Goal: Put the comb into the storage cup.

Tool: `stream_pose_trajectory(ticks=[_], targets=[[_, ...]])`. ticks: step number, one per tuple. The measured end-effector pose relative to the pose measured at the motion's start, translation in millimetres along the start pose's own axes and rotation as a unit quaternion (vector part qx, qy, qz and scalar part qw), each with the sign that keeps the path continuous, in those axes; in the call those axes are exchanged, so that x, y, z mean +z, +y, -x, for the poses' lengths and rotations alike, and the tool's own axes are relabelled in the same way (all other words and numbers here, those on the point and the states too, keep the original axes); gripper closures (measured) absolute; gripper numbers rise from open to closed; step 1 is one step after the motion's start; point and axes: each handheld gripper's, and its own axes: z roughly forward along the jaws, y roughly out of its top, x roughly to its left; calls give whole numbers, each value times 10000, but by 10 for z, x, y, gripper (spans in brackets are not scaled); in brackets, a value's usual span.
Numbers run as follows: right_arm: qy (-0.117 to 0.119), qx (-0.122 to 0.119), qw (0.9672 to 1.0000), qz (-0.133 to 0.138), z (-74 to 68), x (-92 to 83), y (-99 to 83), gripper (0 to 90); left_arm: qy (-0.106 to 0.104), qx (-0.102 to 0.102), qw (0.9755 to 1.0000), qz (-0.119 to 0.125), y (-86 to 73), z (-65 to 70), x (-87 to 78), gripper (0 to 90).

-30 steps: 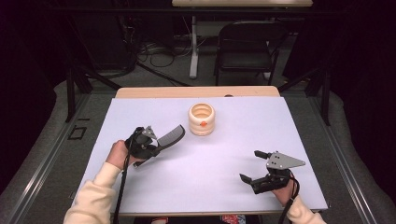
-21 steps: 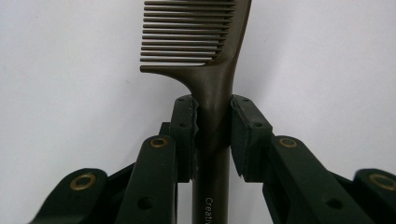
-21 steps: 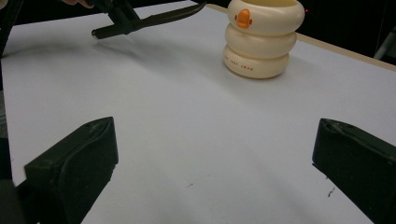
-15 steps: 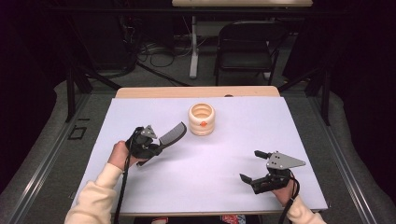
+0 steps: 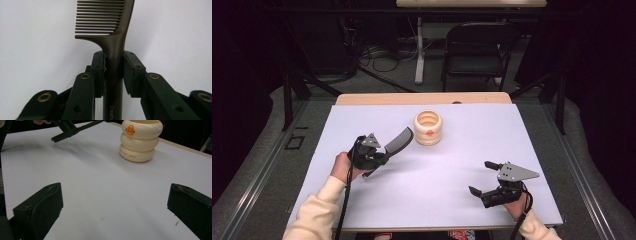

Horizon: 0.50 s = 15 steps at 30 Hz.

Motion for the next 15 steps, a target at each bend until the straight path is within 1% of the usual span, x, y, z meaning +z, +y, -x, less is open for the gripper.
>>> stream_pose_trajectory(ticks=[3, 7, 11, 15], targets=[[-1, -1, 10000, 1, 0, 0, 0, 0, 60, -20, 9999, 82, 0, 10, 3, 724], [-3, 1, 10000, -2, 0, 1, 0, 0, 87, -36, 9998, 178, 2, 16, 5, 725], [-6, -3, 10000, -1, -1, -1, 1, 0, 91, -116, 9994, 316, 0, 25, 7, 724], [-4, 0, 10000, -6, 0, 1, -1, 0, 154, -153, 9988, 435, -1, 39, 15, 724]])
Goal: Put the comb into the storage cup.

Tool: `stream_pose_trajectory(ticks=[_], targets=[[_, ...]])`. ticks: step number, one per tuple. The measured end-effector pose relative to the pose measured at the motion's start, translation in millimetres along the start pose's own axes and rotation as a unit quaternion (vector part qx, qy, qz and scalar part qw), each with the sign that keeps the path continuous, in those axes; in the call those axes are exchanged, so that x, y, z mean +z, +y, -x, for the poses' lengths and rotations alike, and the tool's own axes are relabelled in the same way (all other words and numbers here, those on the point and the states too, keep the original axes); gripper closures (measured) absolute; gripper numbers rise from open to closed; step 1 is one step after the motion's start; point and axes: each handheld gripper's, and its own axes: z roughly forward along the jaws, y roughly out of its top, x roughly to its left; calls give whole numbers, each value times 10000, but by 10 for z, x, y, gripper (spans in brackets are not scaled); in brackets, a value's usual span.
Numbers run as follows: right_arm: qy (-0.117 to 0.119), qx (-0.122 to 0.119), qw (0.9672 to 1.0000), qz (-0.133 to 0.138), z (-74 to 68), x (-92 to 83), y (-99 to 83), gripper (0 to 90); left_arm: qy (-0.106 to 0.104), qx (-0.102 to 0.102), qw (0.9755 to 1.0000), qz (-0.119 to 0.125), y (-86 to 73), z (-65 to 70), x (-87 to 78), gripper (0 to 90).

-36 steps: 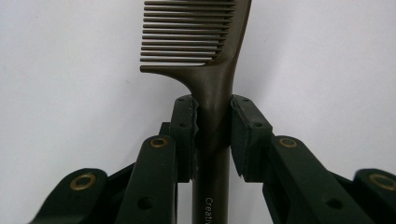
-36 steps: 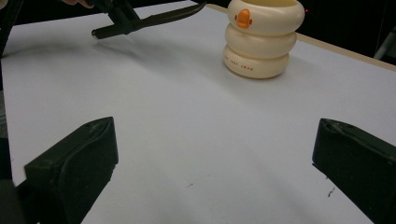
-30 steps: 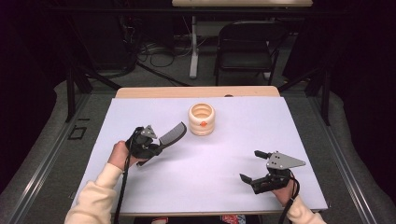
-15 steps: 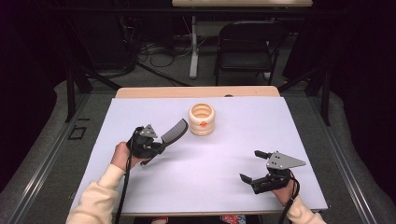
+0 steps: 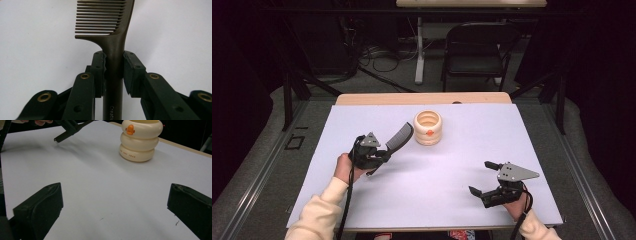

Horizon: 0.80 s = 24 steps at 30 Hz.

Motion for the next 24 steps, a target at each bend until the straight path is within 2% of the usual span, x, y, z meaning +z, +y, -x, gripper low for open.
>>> stream_pose_trajectory(ticks=[7, 15, 24], targets=[[-1, 5, 10000, -1, -1, 1, 0, 0, 74, -80, 9997, 208, -1, 12, -5, 724], [0, 6, 10000, -5, 0, 2, 0, 0, 83, -130, 9994, 302, 3, 29, 13, 724], [0, 2, 10000, -2, 0, 4, 0, 0, 179, -192, 9983, 521, 13, 30, 10, 724]])
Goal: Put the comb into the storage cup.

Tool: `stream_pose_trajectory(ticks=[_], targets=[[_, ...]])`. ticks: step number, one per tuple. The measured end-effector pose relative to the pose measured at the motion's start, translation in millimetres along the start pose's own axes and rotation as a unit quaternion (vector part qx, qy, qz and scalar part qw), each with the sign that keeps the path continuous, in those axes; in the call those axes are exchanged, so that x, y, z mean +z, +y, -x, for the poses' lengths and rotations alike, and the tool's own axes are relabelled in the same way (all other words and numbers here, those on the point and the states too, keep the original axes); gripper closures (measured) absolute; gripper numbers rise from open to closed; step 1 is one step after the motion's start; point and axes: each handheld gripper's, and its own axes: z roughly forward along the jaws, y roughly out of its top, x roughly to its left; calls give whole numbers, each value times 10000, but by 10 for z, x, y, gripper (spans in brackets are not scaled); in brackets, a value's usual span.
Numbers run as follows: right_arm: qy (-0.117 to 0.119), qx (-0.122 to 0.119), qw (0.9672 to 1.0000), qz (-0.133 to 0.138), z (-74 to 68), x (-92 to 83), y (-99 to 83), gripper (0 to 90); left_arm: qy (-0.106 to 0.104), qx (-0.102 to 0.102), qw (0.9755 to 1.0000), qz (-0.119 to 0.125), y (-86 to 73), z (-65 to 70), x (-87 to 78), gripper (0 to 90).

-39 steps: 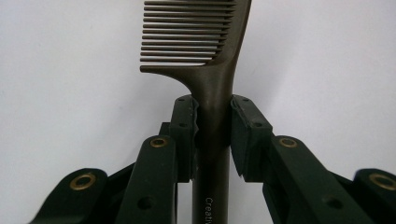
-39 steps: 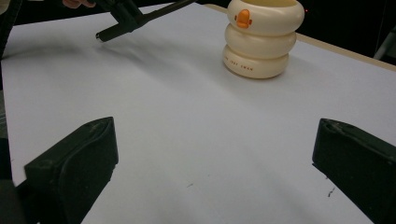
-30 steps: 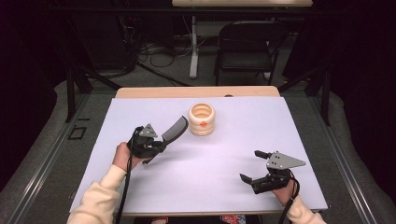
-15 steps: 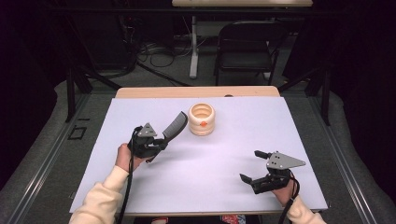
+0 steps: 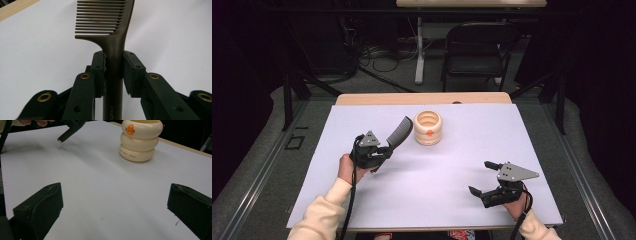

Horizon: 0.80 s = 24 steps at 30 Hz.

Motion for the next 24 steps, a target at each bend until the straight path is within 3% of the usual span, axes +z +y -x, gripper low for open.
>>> stream_pose_trajectory(ticks=[24], targets=[[2, -9, 10000, -7, -1, 4, -1, 0, 135, -121, 9987, 472, 112, 8, 6, 724]])
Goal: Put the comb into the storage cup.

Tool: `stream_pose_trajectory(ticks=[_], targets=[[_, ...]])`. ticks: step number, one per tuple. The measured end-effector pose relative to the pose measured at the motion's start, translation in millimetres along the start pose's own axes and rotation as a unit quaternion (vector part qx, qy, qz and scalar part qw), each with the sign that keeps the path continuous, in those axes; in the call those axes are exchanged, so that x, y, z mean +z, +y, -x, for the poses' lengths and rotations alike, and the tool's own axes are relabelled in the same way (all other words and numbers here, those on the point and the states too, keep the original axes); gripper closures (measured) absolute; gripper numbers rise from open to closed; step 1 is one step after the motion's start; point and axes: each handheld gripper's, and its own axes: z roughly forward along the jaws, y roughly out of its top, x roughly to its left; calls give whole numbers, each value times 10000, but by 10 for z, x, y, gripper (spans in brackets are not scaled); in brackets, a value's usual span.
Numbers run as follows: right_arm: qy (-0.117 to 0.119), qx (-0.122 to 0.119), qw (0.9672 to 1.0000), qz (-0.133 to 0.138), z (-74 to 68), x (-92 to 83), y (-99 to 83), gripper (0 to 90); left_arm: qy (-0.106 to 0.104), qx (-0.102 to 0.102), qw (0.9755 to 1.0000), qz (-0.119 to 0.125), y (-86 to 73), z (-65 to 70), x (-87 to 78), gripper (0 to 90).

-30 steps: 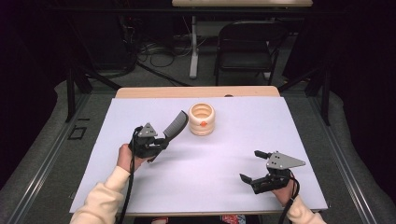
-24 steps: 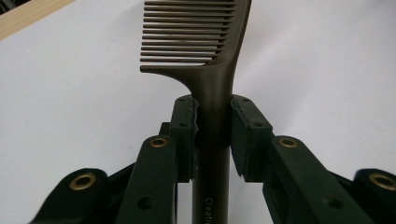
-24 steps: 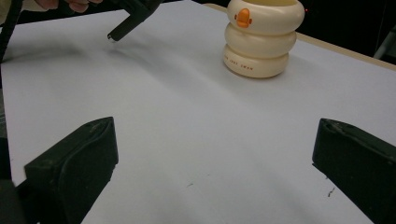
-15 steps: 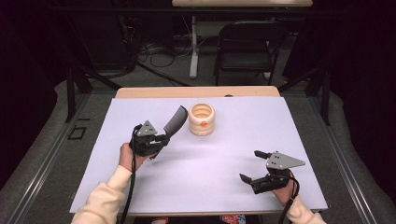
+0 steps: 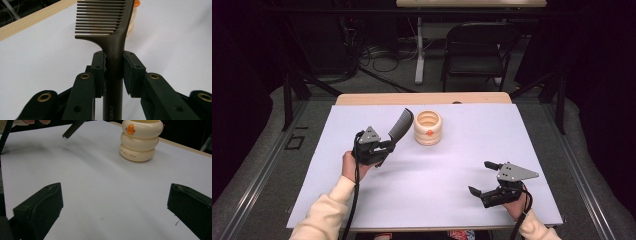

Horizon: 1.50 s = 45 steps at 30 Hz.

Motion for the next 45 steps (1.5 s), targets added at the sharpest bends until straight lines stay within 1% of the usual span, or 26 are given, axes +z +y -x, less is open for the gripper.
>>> stream_pose_trajectory(ticks=[12, 17, 22, 36, 43, 45], targets=[[8, 4, 10000, 3, 0, 6, -1, 0, 8, 4, 10000, 49, 46, -1, 31, 724], [9, 5, 10000, -7, 0, 5, -2, 0, 6, -21, 9998, 176, 103, 7, 23, 724], [8, 12, 10000, -6, 1, 7, -2, 0, 8, 6, 9998, 203, 131, 14, 37, 724], [2, 15, 10000, -8, 2, 9, -2, 0, -35, 27, 9995, 324, 212, 40, 39, 724], [6, 17, 10000, -7, 2, 9, -2, 0, -92, 26, 9992, 383, 266, 72, 51, 724], [3, 15, 10000, -6, 3, 8, -2, 0, -100, 59, 9991, 397, 283, 79, 55, 724]])
